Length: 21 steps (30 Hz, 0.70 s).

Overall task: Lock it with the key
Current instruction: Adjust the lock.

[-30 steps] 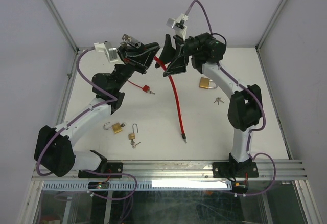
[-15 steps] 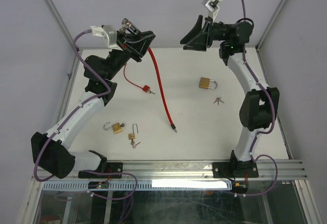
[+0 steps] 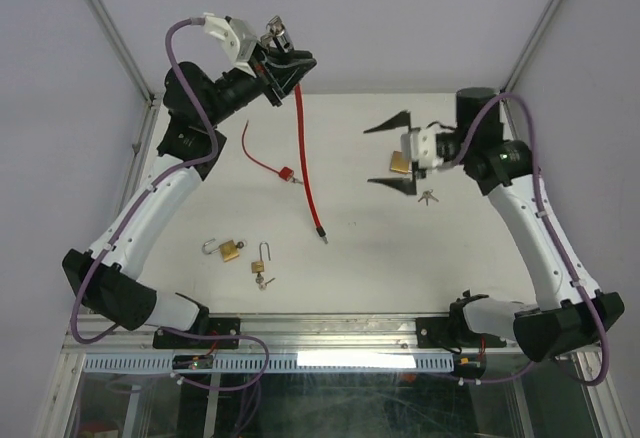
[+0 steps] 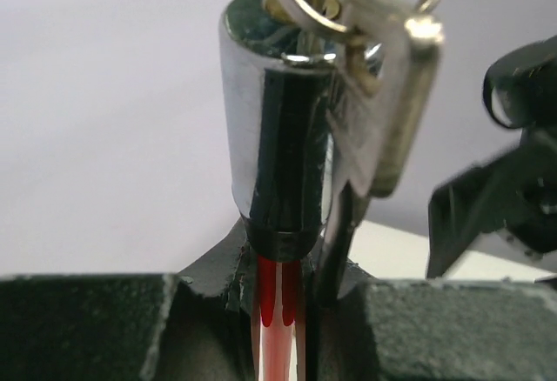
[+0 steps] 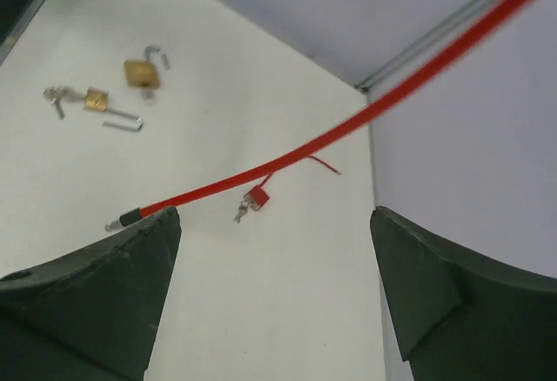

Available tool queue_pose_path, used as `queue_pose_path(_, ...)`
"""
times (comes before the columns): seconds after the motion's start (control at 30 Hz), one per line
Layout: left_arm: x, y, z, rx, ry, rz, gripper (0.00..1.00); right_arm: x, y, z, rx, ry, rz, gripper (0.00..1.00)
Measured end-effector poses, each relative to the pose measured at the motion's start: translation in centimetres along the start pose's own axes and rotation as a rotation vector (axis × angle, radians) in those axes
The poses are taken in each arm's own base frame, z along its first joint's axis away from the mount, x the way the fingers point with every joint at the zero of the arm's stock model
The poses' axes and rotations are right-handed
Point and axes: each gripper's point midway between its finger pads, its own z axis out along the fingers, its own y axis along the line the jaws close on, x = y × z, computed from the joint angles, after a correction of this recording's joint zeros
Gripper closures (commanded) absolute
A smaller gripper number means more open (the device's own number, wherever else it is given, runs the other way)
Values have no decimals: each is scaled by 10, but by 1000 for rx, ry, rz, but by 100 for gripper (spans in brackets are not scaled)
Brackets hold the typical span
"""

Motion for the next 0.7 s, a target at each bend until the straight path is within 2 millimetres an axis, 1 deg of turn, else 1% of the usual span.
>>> queue_pose_path(0.07, 17, -1, 1, 25, 50, -5, 100, 24, 36, 12, -94, 33, -132, 16)
queue_pose_path(0.13, 34, -2, 1, 45, 96, -16, 100, 60, 78, 33, -224, 63, -231, 22)
queue_pose_path(0.17, 42, -3, 0, 56, 119, -24, 100, 79, 103, 40, -303, 78, -256, 23)
queue_pose_path(0.2, 49, -2, 0, 60, 139, -29, 100, 96, 123, 45, -371, 93, -273, 23)
queue_pose_path(0.23, 55, -2, 1, 66, 154, -34, 100, 110, 136, 48, -421, 112, -288, 24)
queue_pose_path(0.33, 75, -1, 1, 79, 203, -62, 100, 139, 160, 56, -527, 158, -375, 25)
queue_pose_path(0.43, 88, -1, 0, 86, 237, -77, 100, 159, 168, 65, -589, 188, -447, 27)
queue_pose_path(0.57, 91, -3, -1, 99, 248, -78, 100, 187, 185, 78, -660, 217, -497, 27)
queue_pose_path(0.7, 93, -4, -1, 105, 250, -79, 100, 212, 219, 84, -718, 213, -520, 27)
